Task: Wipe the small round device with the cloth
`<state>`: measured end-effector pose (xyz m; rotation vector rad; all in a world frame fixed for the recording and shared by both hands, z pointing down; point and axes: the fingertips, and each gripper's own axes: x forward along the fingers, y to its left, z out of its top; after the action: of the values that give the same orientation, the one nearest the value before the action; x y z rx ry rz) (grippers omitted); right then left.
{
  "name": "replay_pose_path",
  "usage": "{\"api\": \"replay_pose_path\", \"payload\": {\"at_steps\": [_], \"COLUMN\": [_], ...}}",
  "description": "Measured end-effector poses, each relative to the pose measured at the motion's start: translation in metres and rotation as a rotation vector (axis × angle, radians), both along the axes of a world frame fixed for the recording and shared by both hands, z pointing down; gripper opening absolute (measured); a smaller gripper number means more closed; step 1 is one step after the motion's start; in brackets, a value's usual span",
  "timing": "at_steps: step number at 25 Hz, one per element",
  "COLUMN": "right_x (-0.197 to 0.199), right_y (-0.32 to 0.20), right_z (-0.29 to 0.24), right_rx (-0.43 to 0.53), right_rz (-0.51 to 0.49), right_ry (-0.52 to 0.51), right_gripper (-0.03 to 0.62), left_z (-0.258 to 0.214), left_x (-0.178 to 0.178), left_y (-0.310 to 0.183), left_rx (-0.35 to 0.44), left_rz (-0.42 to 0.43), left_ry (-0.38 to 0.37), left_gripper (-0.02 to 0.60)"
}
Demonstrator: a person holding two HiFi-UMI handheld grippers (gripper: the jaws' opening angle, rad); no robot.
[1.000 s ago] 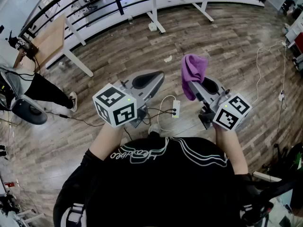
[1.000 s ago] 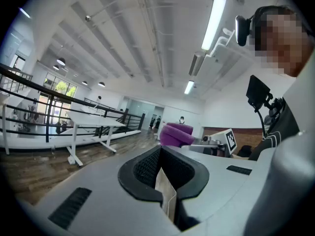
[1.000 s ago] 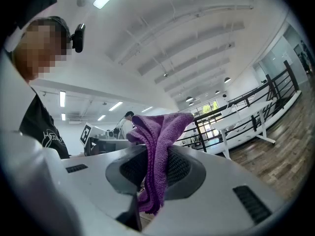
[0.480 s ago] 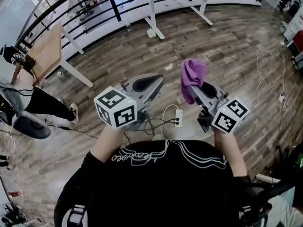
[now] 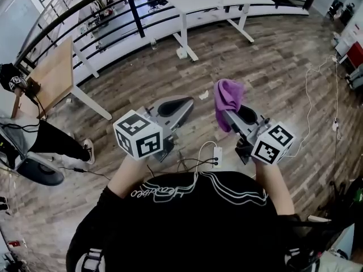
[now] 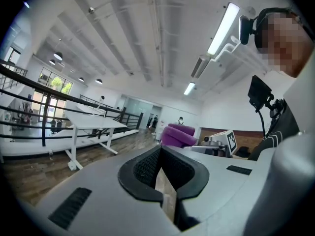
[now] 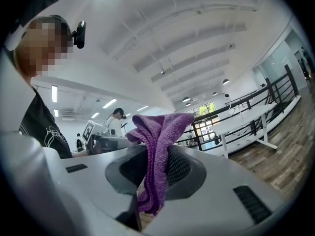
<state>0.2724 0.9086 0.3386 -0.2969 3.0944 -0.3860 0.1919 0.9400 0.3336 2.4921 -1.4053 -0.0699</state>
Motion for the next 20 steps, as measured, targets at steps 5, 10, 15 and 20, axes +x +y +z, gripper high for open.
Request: {"api": "replay_pose_path", "payload": {"at_steps": [5, 10, 15, 20], "right_x": [-0.025, -0.052, -0.096, -0.149], "right_y": [-0.015, -0.053, -0.122, -0.251], "right_z": [0.000, 0.004, 0.024, 0.044], "right_rx": [0.012, 0.021, 0.012, -0.027], "right_rz": [0.012, 0.000, -0.042, -0.063], "right_ry": [0.010, -0.002, -0.006, 0.002], "right_gripper": [0.067, 0.067, 0.067, 0.067], "left_z": [-0.004, 0.004, 0.025, 0.044], "left_x": [-0.032, -0.058, -0.100, -0.154], "left_y": [-0.012, -0.045, -0.112, -0.234], "left_rx": [0.005, 0.009, -0.013, -0.055], "left_rz": [-0.006, -0.022, -0.064, -0.096], "left_ry": [0.045, 0.020, 0.001, 0.015], "left_gripper": [0.008, 0.009, 0.008, 0.008]}}
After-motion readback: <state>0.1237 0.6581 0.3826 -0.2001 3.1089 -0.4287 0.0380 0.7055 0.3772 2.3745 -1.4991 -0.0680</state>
